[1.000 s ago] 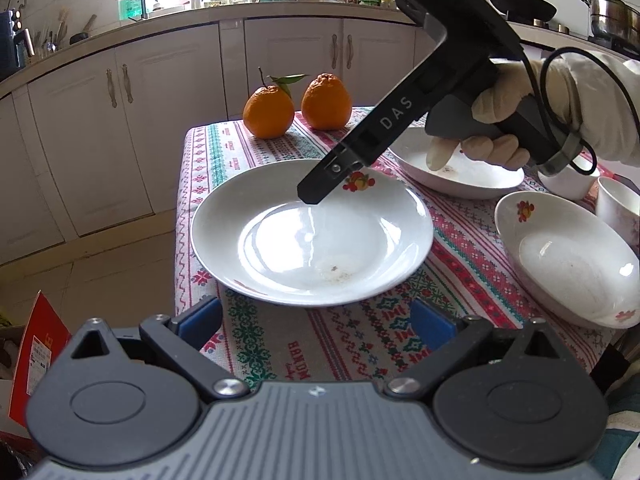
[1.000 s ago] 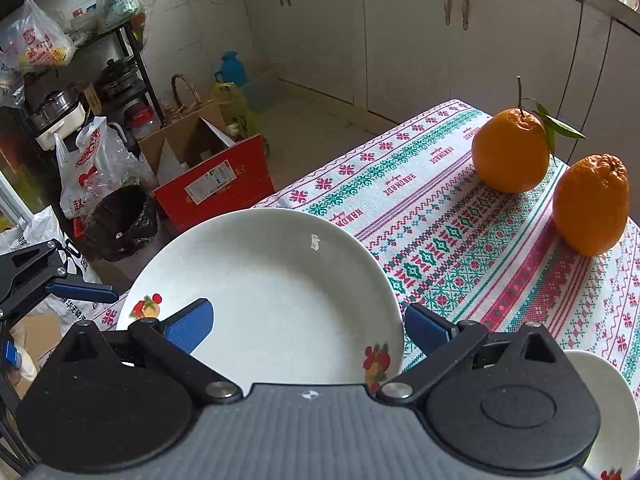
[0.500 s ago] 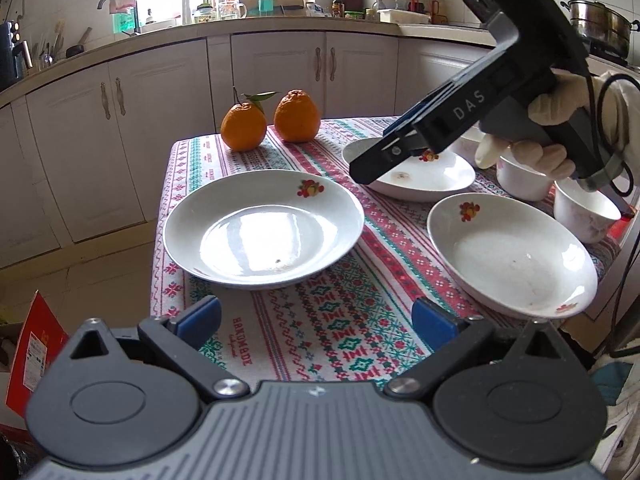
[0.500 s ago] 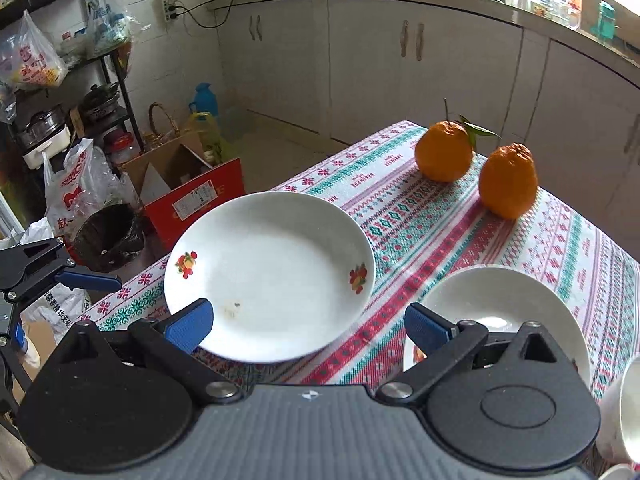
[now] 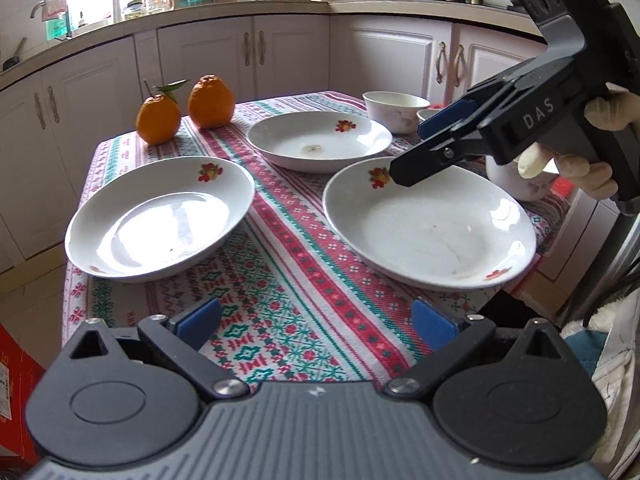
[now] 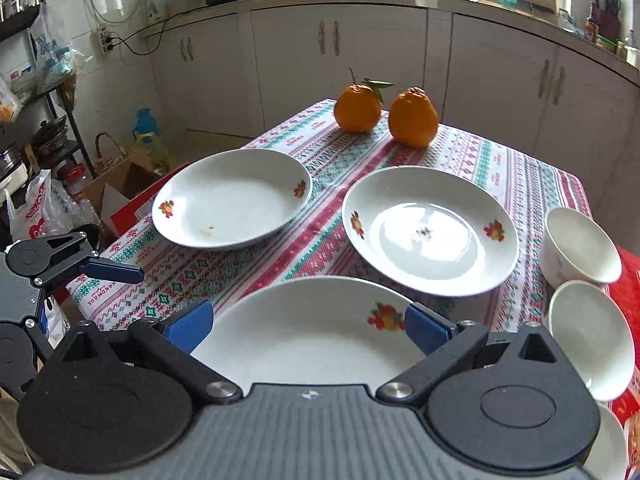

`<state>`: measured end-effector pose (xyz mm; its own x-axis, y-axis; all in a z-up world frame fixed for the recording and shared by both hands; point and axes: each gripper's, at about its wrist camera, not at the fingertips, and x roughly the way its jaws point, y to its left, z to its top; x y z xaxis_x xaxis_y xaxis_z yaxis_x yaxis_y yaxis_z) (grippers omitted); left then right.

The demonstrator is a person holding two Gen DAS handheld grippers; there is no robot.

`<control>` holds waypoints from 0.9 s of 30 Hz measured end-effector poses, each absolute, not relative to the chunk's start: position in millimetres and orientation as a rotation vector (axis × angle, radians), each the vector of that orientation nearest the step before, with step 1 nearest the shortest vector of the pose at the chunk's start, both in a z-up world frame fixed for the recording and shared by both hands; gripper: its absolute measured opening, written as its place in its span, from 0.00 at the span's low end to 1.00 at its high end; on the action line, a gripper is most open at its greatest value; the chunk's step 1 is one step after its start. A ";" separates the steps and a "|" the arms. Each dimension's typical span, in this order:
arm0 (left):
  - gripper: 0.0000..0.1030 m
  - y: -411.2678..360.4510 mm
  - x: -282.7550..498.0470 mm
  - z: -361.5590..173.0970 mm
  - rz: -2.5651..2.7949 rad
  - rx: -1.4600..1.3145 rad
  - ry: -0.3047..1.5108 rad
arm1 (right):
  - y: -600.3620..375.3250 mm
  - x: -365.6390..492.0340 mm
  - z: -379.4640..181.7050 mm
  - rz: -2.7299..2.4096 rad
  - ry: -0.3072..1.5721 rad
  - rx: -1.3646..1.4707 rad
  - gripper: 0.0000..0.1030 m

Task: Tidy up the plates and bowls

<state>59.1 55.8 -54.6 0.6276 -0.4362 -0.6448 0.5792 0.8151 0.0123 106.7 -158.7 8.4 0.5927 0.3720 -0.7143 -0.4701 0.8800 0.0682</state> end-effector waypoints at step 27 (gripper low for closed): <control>1.00 28.4 89.9 -76.1 -0.770 0.296 0.734 | -205.6 110.8 -0.3 0.415 0.883 -0.014 1.00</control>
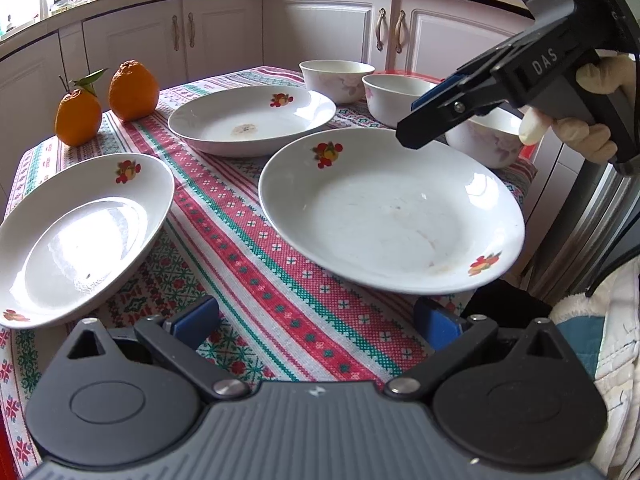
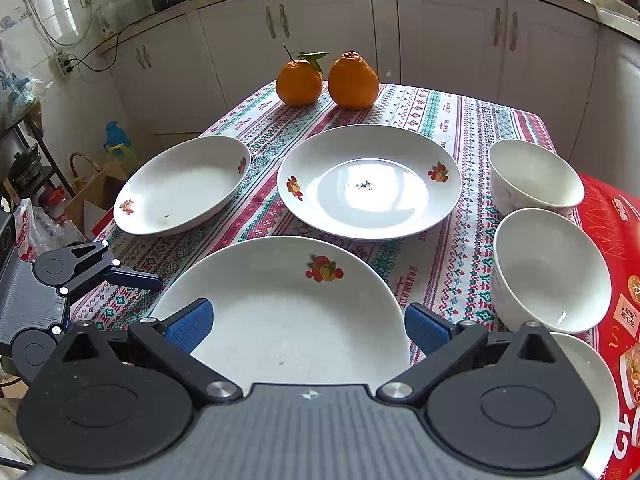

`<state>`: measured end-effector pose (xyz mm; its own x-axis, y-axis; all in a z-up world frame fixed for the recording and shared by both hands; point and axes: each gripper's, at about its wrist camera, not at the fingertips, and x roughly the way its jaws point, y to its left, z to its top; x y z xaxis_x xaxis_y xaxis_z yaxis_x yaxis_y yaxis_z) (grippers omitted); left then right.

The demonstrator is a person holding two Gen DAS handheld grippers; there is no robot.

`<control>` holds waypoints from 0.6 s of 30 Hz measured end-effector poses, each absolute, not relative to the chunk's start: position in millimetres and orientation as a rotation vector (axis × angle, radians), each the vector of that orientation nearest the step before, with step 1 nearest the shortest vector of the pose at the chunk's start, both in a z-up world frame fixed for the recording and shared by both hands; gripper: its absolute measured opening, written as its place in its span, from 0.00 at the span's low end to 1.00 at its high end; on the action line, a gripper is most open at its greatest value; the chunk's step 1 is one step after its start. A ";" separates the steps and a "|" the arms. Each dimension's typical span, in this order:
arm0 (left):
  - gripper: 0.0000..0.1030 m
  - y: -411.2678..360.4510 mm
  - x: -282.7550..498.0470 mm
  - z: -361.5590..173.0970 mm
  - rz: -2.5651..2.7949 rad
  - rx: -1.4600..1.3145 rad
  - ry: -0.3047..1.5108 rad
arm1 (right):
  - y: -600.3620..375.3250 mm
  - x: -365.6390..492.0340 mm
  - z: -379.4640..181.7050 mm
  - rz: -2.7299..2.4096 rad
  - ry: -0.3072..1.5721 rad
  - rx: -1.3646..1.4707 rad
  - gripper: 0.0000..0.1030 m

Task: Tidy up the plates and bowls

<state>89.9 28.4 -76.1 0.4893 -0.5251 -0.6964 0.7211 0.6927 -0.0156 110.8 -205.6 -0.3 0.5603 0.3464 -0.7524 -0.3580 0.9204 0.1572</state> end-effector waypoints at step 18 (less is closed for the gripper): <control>0.99 15.5 79.4 -73.0 -0.930 0.353 0.716 | -222.0 137.8 -8.0 0.459 1.038 -0.005 1.00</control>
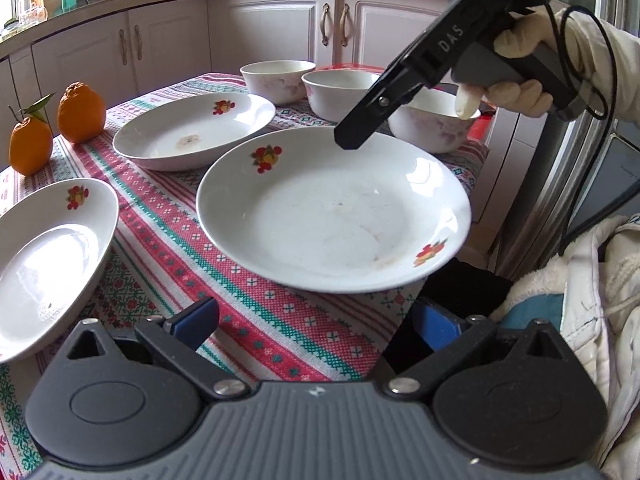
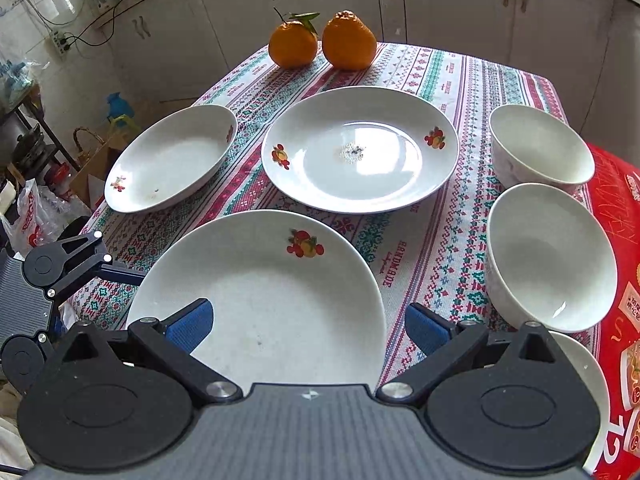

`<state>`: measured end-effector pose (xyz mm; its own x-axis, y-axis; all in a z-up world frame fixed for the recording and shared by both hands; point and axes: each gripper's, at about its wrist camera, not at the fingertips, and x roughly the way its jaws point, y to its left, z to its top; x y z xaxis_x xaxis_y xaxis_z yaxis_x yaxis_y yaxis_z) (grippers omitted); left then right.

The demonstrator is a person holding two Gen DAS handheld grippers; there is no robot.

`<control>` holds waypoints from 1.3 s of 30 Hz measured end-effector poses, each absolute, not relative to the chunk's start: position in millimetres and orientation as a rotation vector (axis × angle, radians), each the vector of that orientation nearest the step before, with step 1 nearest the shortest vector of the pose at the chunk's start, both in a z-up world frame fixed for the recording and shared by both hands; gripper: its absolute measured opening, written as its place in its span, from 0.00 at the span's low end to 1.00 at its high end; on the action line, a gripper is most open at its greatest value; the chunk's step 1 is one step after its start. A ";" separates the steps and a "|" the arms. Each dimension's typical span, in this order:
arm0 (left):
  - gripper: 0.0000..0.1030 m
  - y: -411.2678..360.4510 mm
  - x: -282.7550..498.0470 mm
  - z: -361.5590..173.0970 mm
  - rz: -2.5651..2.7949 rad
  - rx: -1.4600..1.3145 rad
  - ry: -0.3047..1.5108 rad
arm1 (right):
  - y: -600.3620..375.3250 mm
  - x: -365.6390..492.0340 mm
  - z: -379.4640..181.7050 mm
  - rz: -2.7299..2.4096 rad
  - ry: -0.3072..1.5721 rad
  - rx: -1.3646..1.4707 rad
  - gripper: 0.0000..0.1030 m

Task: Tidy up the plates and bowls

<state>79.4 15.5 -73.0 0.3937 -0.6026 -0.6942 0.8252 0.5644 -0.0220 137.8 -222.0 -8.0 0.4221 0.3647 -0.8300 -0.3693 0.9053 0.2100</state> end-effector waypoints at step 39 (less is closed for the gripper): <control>0.95 4.5 79.9 -72.6 -0.928 0.313 0.692 | -216.0 183.3 -33.1 0.536 1.204 0.064 0.79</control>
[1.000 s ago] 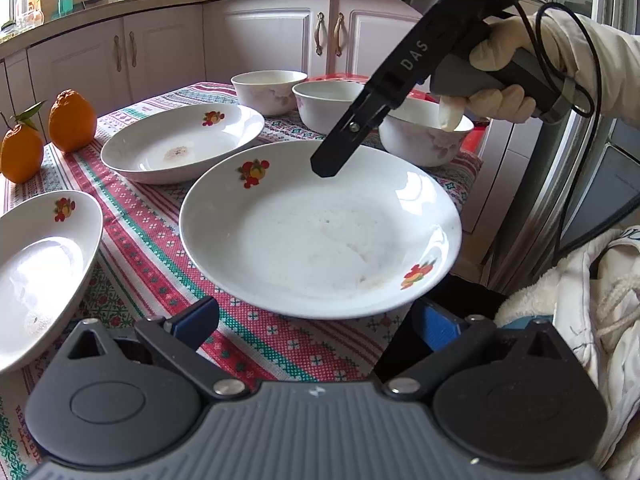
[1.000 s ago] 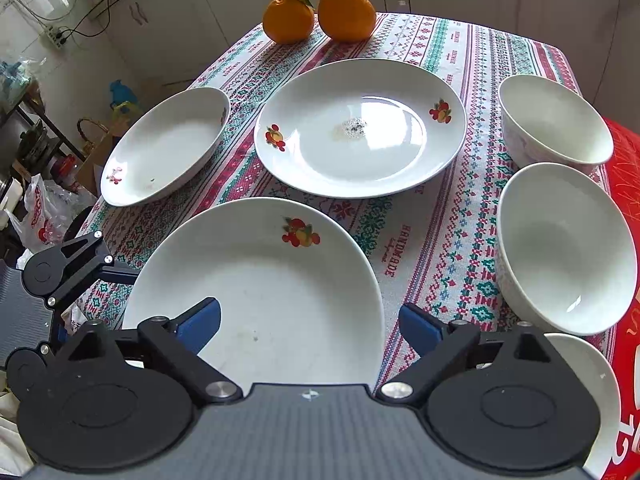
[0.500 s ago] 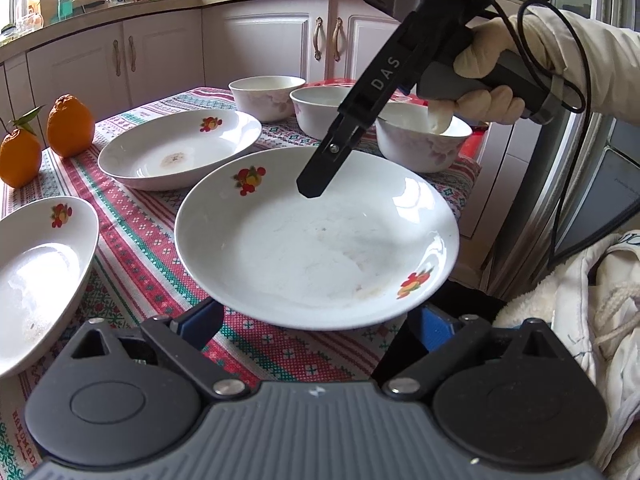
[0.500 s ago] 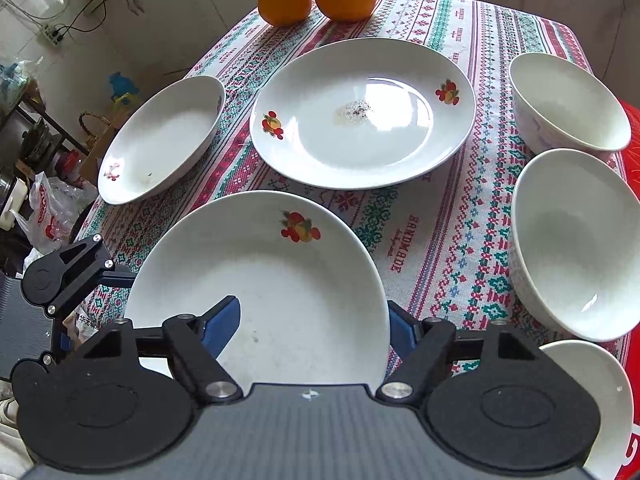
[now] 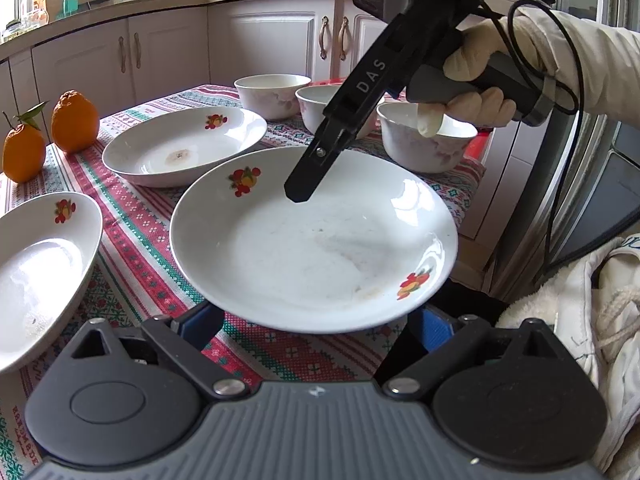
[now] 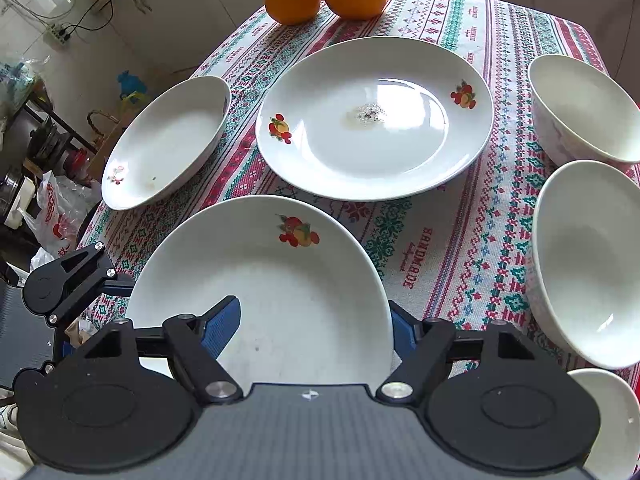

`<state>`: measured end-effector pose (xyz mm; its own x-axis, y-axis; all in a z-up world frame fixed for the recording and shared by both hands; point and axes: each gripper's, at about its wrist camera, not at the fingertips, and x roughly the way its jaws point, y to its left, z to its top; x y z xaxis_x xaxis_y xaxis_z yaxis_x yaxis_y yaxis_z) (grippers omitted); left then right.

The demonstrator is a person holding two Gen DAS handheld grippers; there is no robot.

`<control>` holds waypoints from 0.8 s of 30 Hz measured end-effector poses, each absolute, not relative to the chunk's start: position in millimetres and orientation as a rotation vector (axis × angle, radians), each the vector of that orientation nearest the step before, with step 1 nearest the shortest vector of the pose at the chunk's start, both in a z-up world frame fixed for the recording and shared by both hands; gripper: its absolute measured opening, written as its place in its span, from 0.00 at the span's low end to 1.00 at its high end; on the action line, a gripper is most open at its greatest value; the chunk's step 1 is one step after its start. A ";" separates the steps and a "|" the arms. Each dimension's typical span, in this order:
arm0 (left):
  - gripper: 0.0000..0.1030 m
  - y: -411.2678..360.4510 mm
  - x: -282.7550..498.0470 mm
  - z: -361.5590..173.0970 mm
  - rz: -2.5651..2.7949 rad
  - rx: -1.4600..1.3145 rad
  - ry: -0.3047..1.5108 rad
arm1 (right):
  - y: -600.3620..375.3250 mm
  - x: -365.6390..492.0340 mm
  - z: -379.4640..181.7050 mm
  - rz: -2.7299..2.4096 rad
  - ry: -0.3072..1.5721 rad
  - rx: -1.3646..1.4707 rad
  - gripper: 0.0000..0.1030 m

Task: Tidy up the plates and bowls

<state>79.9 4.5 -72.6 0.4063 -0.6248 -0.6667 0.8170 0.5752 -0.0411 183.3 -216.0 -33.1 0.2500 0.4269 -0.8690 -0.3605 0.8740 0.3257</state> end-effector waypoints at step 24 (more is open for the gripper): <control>0.87 6.0 78.7 -70.1 -0.915 0.357 0.684 | -218.5 180.2 -31.6 0.575 1.193 0.070 0.79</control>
<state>78.7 6.0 -70.1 0.4216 -0.6033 -0.6769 0.8197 0.5728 0.0001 180.2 -218.5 -31.6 0.2440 0.4565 -0.8556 -0.3844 0.8555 0.3468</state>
